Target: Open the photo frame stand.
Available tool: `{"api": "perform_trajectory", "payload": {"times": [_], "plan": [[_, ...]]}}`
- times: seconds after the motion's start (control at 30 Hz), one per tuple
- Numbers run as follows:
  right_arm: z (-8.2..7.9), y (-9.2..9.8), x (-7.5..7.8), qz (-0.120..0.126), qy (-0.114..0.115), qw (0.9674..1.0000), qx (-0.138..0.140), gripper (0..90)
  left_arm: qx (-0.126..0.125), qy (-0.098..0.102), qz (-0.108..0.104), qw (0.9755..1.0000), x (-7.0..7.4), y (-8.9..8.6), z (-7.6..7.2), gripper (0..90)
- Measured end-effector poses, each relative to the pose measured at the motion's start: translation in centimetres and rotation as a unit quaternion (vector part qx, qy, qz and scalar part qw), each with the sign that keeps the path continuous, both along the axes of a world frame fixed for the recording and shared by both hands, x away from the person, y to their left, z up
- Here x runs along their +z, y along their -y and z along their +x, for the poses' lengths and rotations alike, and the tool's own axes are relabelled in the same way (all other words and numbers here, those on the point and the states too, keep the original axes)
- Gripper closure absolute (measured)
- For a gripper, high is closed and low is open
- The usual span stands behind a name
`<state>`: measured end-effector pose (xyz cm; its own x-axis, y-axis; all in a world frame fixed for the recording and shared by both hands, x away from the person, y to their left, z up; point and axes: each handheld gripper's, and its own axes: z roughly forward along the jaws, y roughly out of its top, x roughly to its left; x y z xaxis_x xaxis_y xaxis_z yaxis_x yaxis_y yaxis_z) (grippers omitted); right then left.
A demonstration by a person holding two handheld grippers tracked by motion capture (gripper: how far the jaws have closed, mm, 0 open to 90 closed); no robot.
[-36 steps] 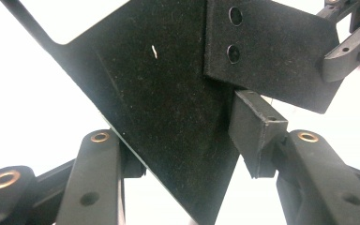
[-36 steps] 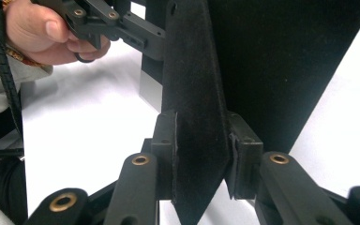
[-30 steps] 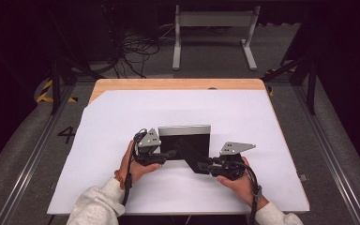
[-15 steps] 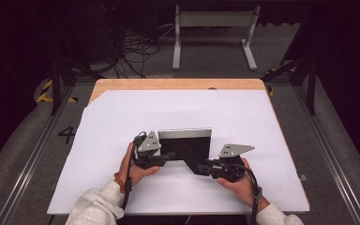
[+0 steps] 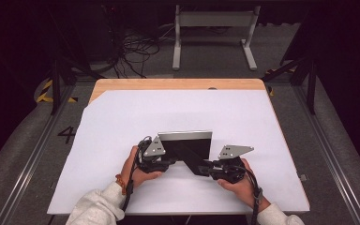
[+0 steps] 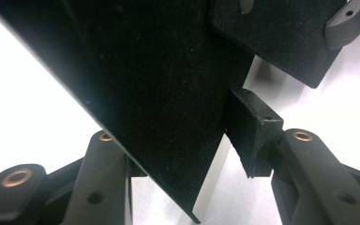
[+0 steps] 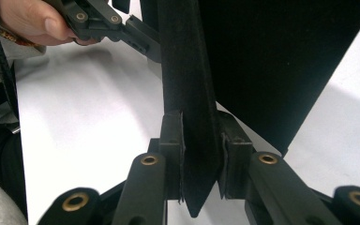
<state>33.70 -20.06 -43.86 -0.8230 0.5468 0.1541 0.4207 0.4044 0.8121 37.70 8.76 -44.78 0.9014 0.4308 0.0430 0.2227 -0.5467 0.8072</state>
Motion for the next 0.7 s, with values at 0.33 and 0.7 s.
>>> {"api": "perform_trajectory", "payload": {"times": [0.33, 0.7], "plan": [[-0.03, -0.01, -0.04, 0.000, 0.001, 1.0000, -0.002, 75.4, -0.005, 0.003, 0.015, 0.9999, -0.28, 0.13, -0.08, 54.6], [0.12, 0.02, -0.16, -0.003, 0.002, 1.0000, -0.008, 76.3, 0.005, 0.009, 0.014, 0.9999, -0.22, 0.10, -0.02, 58.3]]}}
